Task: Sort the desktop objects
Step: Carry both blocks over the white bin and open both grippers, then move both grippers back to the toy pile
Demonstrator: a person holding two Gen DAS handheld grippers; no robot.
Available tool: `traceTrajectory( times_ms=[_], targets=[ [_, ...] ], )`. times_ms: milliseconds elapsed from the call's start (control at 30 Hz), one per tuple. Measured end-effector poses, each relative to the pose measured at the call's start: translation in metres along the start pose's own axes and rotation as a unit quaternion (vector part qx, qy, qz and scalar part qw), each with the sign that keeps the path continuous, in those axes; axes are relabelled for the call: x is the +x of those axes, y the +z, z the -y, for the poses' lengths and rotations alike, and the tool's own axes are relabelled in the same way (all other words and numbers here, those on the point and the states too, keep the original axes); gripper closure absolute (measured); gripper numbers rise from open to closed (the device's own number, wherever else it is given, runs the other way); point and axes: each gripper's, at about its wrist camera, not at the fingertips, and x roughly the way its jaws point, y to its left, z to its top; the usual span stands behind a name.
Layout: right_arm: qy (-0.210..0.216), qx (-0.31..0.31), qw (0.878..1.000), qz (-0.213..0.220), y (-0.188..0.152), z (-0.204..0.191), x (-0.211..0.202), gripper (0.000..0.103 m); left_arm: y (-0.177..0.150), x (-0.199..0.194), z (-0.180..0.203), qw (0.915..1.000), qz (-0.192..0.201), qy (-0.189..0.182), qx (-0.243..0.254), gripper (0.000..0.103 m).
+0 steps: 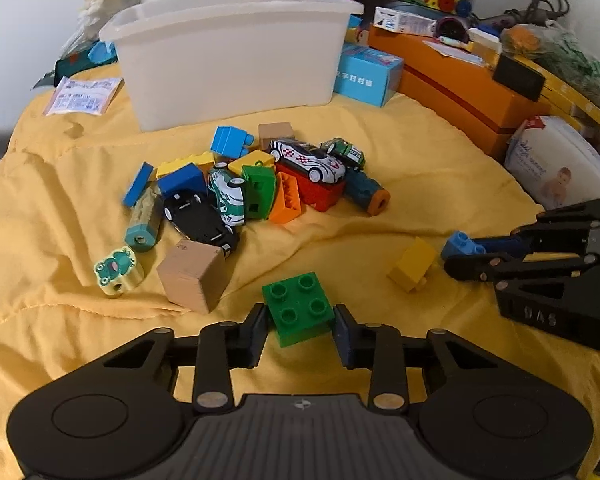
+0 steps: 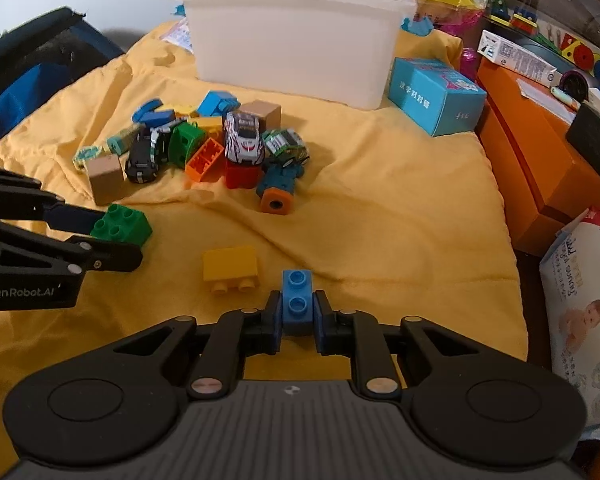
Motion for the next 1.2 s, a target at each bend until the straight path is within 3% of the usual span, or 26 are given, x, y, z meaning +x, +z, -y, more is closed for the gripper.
traceTrajectory(
  times_ms=[167, 233, 367, 533, 700, 733, 867, 967, 1100, 1200],
  targets=[
    [0.009, 0.012, 1.0, -0.006, 0.002, 0.004, 0.001, 0.085, 0.005, -0.02, -0.004, 0.9998, 0.016, -0.004, 0.011, 0.065],
    [0.009, 0.01, 1.0, 0.011, 0.014, 0.006, -0.003, 0.085, 0.018, -0.028, -0.01, 0.9993, 0.036, 0.004, 0.009, 0.065],
    [0.0, -0.01, 0.996, 0.087, 0.069, 0.012, -0.011, 0.085, 0.066, -0.035, -0.032, 0.9958, 0.088, 0.028, 0.001, 0.065],
    [-0.013, -0.024, 0.983, 0.182, 0.144, 0.018, -0.015, 0.085, 0.146, -0.04, -0.055, 0.9841, 0.167, 0.059, 0.001, 0.065],
    [-0.025, 0.002, 0.975, 0.22, 0.208, 0.029, 0.007, 0.083, 0.205, -0.017, -0.068, 0.9759, 0.195, 0.096, 0.017, 0.065],
    [-0.027, 0.004, 0.975, 0.219, 0.216, 0.031, 0.013, 0.075, 0.21, -0.011, -0.07, 0.9748, 0.196, 0.104, 0.023, 0.065],
    [-0.007, 0.004, 0.977, 0.214, 0.204, 0.038, 0.013, 0.072, 0.198, -0.01, -0.074, 0.9797, 0.181, 0.082, 0.025, 0.062],
    [0.007, 0.005, 0.98, 0.197, 0.173, 0.036, 0.0, 0.071, 0.163, -0.024, -0.064, 0.9799, 0.178, 0.072, 0.052, 0.058],
    [0.043, 0.009, 0.986, 0.162, 0.129, 0.028, -0.009, 0.071, 0.121, -0.036, -0.06, 0.9883, 0.149, 0.019, 0.025, 0.058],
    [0.045, -0.019, 0.989, 0.142, 0.098, 0.014, -0.015, 0.072, 0.088, -0.04, -0.052, 0.9917, 0.127, 0.007, 0.018, 0.058]
  ],
)
